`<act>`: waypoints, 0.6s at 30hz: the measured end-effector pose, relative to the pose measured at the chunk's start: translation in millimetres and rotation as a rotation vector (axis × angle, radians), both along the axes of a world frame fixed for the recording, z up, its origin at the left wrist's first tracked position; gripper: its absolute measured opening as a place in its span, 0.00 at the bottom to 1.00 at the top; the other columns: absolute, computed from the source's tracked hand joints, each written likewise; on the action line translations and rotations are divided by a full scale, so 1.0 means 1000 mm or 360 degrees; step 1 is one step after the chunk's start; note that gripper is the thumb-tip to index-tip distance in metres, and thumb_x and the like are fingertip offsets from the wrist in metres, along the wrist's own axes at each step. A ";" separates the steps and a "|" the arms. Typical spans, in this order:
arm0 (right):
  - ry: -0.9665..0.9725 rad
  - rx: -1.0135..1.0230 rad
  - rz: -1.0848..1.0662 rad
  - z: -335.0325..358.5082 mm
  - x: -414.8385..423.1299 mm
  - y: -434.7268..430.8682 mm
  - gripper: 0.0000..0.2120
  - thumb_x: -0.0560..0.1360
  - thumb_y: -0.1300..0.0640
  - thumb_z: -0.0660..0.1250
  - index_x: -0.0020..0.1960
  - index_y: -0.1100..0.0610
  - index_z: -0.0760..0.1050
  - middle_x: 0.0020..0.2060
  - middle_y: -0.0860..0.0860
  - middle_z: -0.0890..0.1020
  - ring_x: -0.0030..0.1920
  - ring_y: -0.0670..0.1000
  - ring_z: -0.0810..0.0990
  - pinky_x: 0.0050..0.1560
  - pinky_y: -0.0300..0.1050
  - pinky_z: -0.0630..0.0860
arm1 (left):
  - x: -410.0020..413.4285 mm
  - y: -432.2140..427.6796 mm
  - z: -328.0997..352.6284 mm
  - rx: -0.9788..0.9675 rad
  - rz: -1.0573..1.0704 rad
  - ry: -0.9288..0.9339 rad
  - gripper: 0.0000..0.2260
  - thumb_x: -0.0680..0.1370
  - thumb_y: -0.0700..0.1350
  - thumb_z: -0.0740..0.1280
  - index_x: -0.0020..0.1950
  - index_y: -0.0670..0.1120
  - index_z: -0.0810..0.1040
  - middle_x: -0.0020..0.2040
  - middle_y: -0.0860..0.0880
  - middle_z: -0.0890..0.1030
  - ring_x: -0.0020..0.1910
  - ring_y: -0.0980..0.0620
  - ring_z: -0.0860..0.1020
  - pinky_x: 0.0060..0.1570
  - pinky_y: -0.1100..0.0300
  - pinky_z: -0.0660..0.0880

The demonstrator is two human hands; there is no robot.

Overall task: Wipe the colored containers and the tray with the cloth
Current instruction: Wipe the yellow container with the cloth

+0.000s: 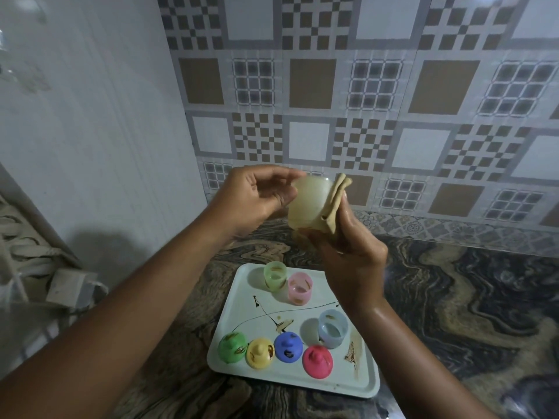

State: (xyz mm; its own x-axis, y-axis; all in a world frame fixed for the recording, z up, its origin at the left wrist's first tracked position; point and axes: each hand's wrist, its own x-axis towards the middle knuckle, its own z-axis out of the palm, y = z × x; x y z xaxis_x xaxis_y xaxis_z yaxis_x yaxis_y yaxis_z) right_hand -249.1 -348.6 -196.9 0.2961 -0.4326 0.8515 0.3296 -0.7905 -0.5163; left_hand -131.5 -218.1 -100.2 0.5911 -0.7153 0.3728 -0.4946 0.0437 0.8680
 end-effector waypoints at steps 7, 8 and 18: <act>0.0029 -0.0119 -0.0142 -0.003 -0.001 0.002 0.32 0.68 0.56 0.81 0.64 0.72 0.75 0.57 0.64 0.83 0.56 0.59 0.85 0.54 0.52 0.83 | -0.017 0.000 0.005 0.0018 0.0085 -0.0468 0.09 0.71 0.47 0.77 0.49 0.55 0.82 0.46 0.59 0.83 0.48 0.58 0.81 0.50 0.61 0.80; 0.0020 -0.0013 -0.0062 -0.005 -0.002 0.001 0.30 0.67 0.59 0.82 0.63 0.72 0.76 0.53 0.61 0.85 0.51 0.55 0.86 0.49 0.52 0.83 | -0.019 0.001 0.006 -0.0017 0.0083 -0.0474 0.08 0.71 0.48 0.76 0.49 0.54 0.83 0.47 0.58 0.84 0.47 0.59 0.81 0.49 0.63 0.80; 0.0042 0.0051 0.0039 0.005 -0.004 0.012 0.29 0.70 0.49 0.79 0.58 0.72 0.80 0.38 0.53 0.84 0.41 0.35 0.79 0.43 0.37 0.80 | -0.013 -0.001 0.009 -0.0020 0.0075 -0.0232 0.03 0.77 0.43 0.71 0.44 0.51 0.83 0.40 0.54 0.85 0.44 0.52 0.84 0.49 0.46 0.82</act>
